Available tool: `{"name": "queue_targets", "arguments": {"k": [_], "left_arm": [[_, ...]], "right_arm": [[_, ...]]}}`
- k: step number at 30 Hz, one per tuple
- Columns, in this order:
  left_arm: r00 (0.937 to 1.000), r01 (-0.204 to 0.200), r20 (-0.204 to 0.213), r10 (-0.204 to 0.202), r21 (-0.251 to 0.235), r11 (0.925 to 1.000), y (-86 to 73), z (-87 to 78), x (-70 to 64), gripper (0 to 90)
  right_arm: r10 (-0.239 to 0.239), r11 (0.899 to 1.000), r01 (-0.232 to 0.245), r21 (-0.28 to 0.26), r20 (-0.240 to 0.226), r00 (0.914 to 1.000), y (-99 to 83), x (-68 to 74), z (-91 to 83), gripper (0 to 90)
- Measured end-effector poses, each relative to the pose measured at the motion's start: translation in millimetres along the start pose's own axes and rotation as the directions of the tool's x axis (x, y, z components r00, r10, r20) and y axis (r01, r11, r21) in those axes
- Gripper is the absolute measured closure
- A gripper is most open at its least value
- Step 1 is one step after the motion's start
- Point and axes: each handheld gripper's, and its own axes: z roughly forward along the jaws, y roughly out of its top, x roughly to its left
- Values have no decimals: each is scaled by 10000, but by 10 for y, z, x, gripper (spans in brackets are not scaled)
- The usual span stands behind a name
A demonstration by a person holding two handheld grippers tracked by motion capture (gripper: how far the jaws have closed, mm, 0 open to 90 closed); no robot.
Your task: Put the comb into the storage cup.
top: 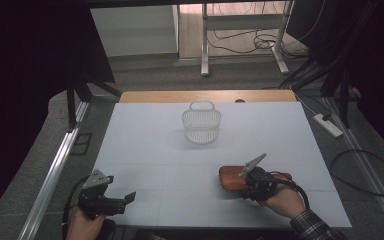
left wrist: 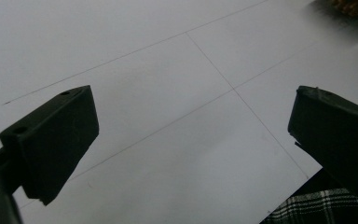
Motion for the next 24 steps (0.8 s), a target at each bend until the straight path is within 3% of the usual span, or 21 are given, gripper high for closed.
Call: {"name": "queue_targets", "arguments": {"k": [13, 24], "left_arm": [[10000, 10, 63, -10, -7, 10000, -2, -2, 6, 18], [10000, -14, 68, 14, -22, 10000, -3, -4, 4, 19]], "right_arm": [[-150, 9999, 149, -65, -203, 9997, 293, -72, 169, 900], [-286, 9996, 287, -81, 18, 9996, 346, -66, 198, 900]]}}
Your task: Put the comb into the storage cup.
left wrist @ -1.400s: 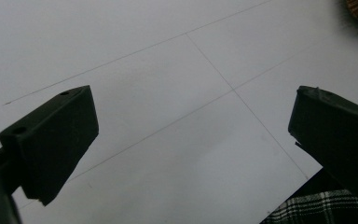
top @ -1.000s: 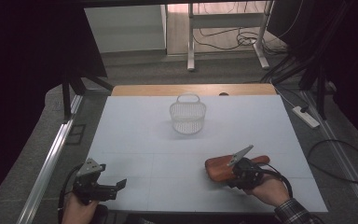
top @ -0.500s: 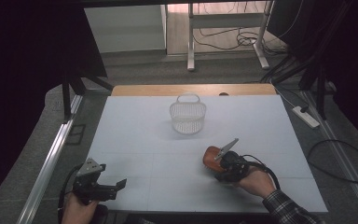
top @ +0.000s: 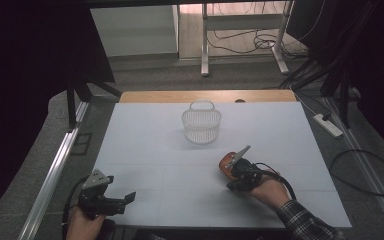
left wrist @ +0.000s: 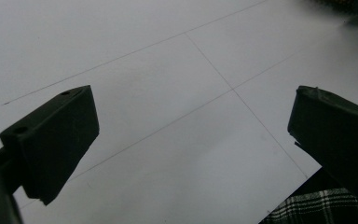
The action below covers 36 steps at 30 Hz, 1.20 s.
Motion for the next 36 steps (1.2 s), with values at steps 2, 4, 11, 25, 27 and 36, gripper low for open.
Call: {"name": "queue_targets", "arguments": {"k": [2, 4, 11, 25, 27, 36], "left_arm": [[10000, -15, -10, 15, -6, 10000, 0, 0, -2, 19], [10000, -15, -18, 15, -2, 10000, 0, 0, -2, 19], [10000, -27, -33, 27, 4, 10000, 1, 0, -5, 19], [10000, 4, -37, -4, 5, 10000, 2, 5, -5, 19], [10000, 0, -35, 0, 16, 10000, 3, 4, -3, 20], [10000, 18, -24, -18, 26, 10000, 4, 6, -4, 20]], "right_arm": [[25, 9999, -25, -114, -32, 10000, -8, 11, -22, 900], [28, 9995, -29, -301, -50, 10000, -19, 27, -62, 900], [-21, 9968, 46, -800, 310, 9995, -93, 93, -207, 857], [975, 9828, -784, -1673, 1086, 9893, -337, 57, -446, 463], [1302, 9760, -1049, -1910, 1254, 9835, -412, 28, -491, 389], [2070, 9619, -1713, -2130, 1589, 9653, -600, -45, -591, 205]]}}
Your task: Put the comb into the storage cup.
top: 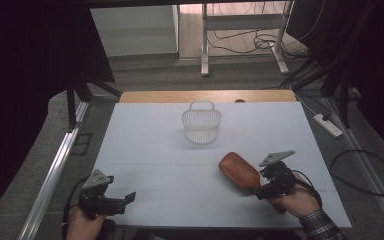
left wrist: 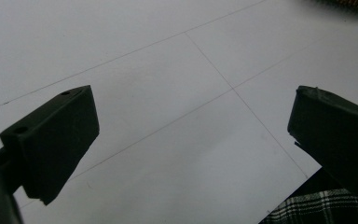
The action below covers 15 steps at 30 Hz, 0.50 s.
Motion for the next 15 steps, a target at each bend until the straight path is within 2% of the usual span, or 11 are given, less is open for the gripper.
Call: {"name": "queue_targets", "arguments": {"k": [9, 12, 15], "left_arm": [[10000, -3, -5, 3, 14, 10000, 1, 0, 0, 20], [10000, 12, -4, -12, 17, 10000, 1, 1, 1, 20], [10000, 1, 10, -1, 21, 10000, 1, 0, 1, 20]], "right_arm": [[327, 9995, -328, 22, 352, 9988, -121, -77, -93, 54], [422, 9991, -423, 24, 224, 9989, -154, -98, -112, 7], [559, 9984, -558, -51, 343, 9978, -196, -124, -144, 0]]}}
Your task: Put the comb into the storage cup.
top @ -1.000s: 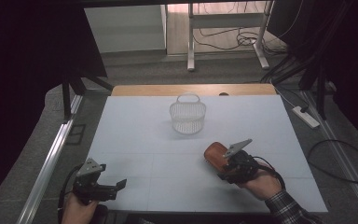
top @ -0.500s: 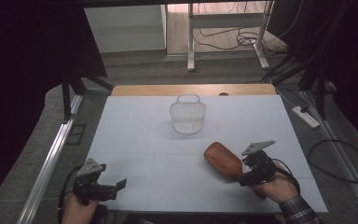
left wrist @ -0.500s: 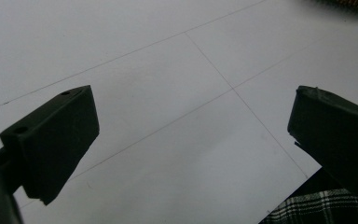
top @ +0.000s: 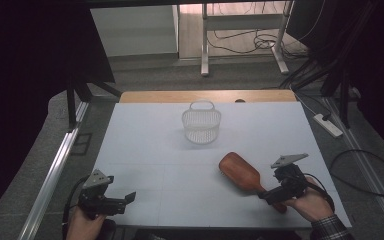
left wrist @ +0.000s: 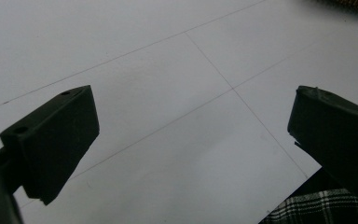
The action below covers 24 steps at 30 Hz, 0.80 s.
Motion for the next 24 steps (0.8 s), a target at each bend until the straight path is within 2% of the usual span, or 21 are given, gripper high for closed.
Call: {"name": "queue_targets", "arguments": {"k": [6, 11, 12, 21, 24], "left_arm": [[10000, 0, 7, 0, 15, 10000, 0, 2, 1, 20], [10000, -10, 3, 10, 14, 10000, 1, 3, -2, 20], [10000, -16, 5, 16, 15, 10000, 1, 3, -2, 20], [10000, -42, 15, 42, 5, 10000, 0, 2, -2, 20], [10000, -55, 28, 55, 7, 10000, 0, 2, -2, 20]], "right_arm": [[294, 9993, -293, -224, 44, 9996, -67, -76, -61, 0], [536, 9983, -532, -248, 148, 9985, -69, -94, -6, 0], [637, 9979, -634, -158, 158, 9978, -63, -85, 19, 0], [570, 9965, -575, 603, 92, 9983, -85, -46, 225, 0], [437, 9952, -447, 873, 143, 9989, -98, -29, 286, 0]]}}
